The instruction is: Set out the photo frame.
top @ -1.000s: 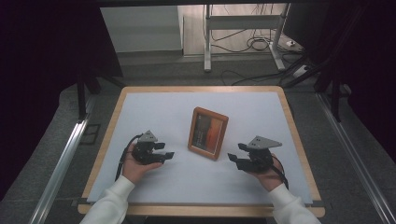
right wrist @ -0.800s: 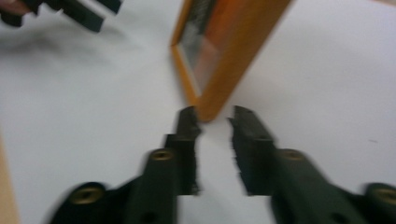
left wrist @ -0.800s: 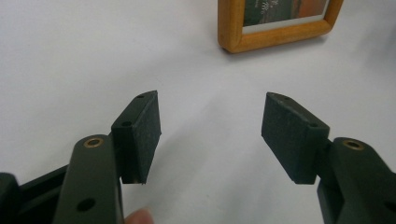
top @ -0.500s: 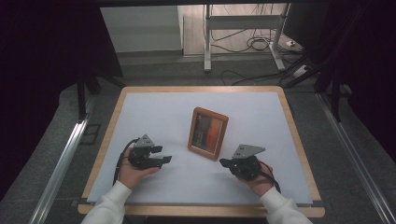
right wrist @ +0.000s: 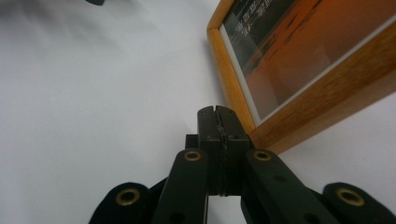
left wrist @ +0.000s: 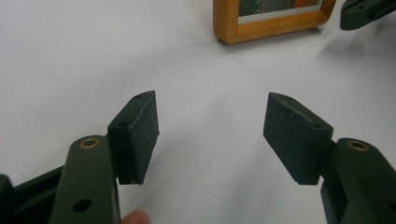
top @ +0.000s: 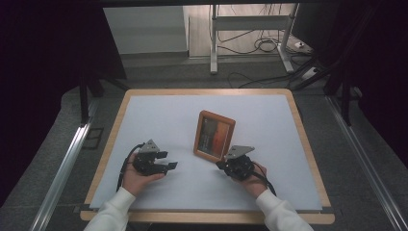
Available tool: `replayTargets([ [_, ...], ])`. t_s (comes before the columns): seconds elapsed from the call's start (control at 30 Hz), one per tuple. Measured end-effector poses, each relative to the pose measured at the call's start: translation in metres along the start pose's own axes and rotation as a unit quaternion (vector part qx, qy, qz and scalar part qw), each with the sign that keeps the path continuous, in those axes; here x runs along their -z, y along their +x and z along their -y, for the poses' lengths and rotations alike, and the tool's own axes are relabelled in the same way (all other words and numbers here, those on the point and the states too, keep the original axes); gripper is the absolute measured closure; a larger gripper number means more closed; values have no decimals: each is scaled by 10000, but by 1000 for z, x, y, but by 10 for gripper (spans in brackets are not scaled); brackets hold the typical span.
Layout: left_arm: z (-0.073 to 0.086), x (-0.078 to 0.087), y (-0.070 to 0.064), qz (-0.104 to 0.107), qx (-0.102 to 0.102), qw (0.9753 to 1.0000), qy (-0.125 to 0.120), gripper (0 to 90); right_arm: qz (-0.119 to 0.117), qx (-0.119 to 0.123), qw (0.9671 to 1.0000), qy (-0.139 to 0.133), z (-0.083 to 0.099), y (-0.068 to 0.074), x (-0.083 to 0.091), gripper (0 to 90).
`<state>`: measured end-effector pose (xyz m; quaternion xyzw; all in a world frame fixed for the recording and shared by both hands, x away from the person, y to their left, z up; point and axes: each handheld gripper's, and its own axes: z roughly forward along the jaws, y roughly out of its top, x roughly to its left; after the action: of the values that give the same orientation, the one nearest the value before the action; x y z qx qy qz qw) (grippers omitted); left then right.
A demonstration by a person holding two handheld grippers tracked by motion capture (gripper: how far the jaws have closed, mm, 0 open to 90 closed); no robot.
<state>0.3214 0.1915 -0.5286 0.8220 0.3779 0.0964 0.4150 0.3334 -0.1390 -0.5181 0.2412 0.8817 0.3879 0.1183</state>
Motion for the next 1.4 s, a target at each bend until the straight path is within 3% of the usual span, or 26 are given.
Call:
replayTargets([
  [0.33,2,0,3,-30,64,10000,12,349,130,-103,9999,-20,2,-8,-3,900],
  [0.47,2,0,3,-29,63,10000,16,349,49,-243,9997,-37,4,-13,-3,900],
  [0.7,2,-1,2,-29,32,10000,64,349,145,-201,9997,2,5,-15,-1,900],
  [1.4,4,-3,3,-21,40,9999,130,348,286,-394,9988,-15,10,-29,5,900],
])
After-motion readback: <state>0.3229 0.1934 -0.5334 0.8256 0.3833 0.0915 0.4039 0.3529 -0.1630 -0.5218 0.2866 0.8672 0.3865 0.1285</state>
